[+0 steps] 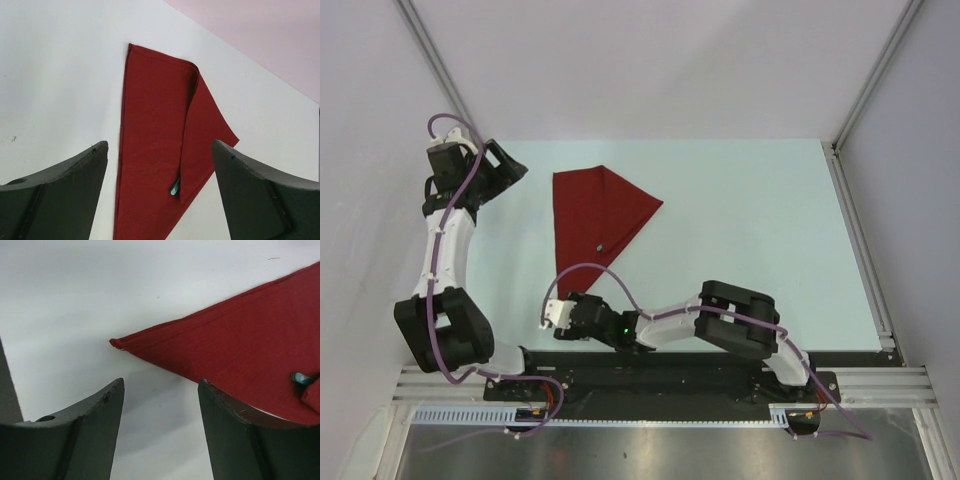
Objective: Fold the napkin, place the utensils inside, and roll it up
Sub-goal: Fold the napkin
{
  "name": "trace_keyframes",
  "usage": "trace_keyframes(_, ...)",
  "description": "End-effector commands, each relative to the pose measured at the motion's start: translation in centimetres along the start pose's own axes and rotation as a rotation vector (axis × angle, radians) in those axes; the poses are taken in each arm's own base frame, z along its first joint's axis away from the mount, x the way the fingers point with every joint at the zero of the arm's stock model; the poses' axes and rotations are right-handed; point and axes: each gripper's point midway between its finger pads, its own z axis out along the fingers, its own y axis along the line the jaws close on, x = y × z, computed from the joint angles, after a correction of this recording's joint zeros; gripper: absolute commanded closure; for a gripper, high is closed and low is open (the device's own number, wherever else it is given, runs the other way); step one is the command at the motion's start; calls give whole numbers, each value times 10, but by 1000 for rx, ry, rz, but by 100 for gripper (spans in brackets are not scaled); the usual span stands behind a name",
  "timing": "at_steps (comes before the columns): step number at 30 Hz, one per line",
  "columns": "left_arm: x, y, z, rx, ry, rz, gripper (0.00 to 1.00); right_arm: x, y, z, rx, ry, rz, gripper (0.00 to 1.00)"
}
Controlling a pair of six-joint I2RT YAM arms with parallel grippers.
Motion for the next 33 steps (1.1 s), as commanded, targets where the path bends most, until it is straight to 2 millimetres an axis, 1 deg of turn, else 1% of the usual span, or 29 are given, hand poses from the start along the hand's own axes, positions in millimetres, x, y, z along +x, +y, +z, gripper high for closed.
trace_keyframes(1,-18,-17,-9,56,-54,12,11,-7,-6,7,109,-64,-90,34)
trace_keyframes(5,-16,-18,-8,61,-48,9,11,-2,5,12,86,-77,-158,34)
trace_keyframes(6,-16,-18,-7,62,-46,6,11,2,9,15,74,-74,-169,34)
trace_keyframes(10,-14,-19,-6,68,-41,5,11,0,15,23,53,-86,-194,35)
trace_keyframes(16,-14,-18,-5,69,-36,0,11,10,21,33,14,-81,-192,37)
trace_keyframes(19,-13,-20,-5,75,-34,1,11,11,23,37,-3,-86,-183,40)
trace_keyframes(21,-14,-19,-5,76,-34,1,11,13,25,38,-21,-84,-181,45)
trace_keyframes(22,-13,-19,-5,75,-33,-4,11,13,25,39,-23,-83,-178,51)
trace_keyframes(24,-13,-19,-4,78,-32,-4,11,17,24,41,-28,-74,-174,58)
trace_keyframes(25,-13,-19,-5,80,-31,-6,11,18,25,41,-35,-74,-164,64)
trace_keyframes(29,-14,-17,-4,83,-29,-16,11,17,21,45,-53,-69,-118,71)
trace_keyframes(31,-15,-16,-5,82,-32,-17,11,12,24,47,-73,-80,-99,75)
trace_keyframes(33,-15,-15,-5,80,-32,-17,11,6,22,48,-77,-91,-54,80)
